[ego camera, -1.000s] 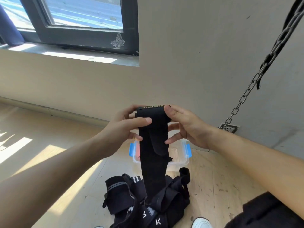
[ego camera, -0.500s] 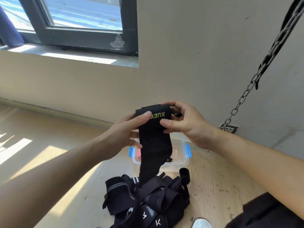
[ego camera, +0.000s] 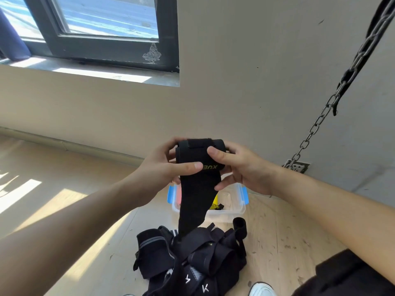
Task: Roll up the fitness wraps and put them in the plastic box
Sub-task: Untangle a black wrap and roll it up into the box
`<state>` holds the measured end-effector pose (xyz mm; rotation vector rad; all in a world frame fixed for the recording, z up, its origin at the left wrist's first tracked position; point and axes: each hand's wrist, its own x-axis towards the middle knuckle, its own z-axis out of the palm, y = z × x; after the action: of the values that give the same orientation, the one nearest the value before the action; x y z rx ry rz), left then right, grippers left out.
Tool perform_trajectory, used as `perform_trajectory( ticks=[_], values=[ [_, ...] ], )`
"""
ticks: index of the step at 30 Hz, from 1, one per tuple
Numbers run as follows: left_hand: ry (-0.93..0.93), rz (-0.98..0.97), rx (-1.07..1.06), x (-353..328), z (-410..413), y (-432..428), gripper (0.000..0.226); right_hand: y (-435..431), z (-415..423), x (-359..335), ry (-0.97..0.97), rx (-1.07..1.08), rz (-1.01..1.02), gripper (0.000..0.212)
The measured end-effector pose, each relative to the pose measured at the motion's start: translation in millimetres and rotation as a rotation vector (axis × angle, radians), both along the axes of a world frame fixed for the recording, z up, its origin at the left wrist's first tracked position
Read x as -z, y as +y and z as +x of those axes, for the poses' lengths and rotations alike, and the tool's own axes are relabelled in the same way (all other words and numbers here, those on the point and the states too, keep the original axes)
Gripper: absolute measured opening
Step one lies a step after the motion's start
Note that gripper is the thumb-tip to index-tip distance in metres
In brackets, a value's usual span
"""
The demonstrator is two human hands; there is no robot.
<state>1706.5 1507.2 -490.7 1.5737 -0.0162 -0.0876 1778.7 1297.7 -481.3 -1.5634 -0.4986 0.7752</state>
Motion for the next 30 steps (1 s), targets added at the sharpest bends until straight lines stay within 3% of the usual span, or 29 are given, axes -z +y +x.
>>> perform_trajectory(
  ticks=[4, 10, 13, 20, 26, 30],
  values=[
    [0.002, 0.048, -0.003, -0.7, -0.8, -0.3, 0.059, -0.5, 0.0, 1.2, -0.015, 0.039, 0.048, 0.044],
    [0.152, 0.044, 0.143, -4.0, -4.0, 3.8, 0.041, -1.0, 1.7, 1.2, -0.047, 0.098, 0.128, 0.054],
    [0.196, 0.020, 0.111, -6.4, -3.7, 1.4, 0.046, -0.2, 2.1, 5.7, -0.089, 0.095, 0.117, 0.056],
    [0.176, -0.004, 0.050, -4.5, -1.2, 1.1, 0.044, -1.5, 5.0, 9.7, -0.155, 0.022, 0.055, 0.068],
    [0.101, 0.019, -0.040, -1.1, 1.5, 2.5, 0.057, -1.8, 3.7, 5.2, -0.020, -0.036, -0.018, 0.049],
    [0.048, 0.009, -0.052, -1.1, 1.8, 0.8, 0.063, -0.8, 3.2, 2.5, -0.001, -0.013, -0.080, 0.054]
  ],
)
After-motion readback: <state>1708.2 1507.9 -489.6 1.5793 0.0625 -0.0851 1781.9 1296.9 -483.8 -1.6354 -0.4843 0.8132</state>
